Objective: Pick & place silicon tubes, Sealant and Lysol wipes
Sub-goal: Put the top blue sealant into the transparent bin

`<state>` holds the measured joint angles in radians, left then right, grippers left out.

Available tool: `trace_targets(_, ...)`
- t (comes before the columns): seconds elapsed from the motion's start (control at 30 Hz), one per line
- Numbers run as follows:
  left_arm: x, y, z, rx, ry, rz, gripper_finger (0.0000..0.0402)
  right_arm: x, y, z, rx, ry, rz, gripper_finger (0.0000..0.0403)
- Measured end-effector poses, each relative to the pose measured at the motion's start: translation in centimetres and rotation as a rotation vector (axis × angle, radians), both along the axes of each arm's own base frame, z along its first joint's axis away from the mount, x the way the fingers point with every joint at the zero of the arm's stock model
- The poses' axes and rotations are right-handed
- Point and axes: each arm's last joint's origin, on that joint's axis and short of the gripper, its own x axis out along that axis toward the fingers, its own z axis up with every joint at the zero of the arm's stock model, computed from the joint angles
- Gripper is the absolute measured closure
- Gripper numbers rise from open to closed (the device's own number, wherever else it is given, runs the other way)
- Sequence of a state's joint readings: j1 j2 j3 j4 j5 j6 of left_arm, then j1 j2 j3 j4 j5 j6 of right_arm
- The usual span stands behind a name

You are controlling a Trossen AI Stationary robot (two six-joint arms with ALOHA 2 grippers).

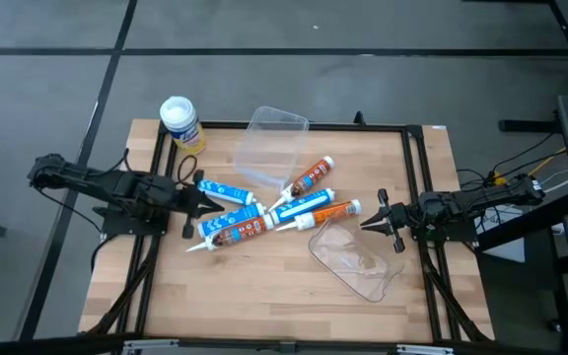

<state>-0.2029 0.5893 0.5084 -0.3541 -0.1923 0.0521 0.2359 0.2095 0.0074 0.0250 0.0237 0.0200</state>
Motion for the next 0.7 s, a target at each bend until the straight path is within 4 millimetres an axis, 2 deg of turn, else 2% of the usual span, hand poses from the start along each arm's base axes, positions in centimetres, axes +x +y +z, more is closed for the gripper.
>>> trace_targets(0.33,0.6,-1.6,0.8,0.196,0.206,-0.068,0.0394,0.0,0.0,0.0,-0.001,0.000,0.000,0.0357)
trace_targets(0.7,1.5,-2.5,-0.9,0.394,0.381,-0.079,0.0365,0.0,0.0,0.0,0.000,0.000,0.000,0.0357)
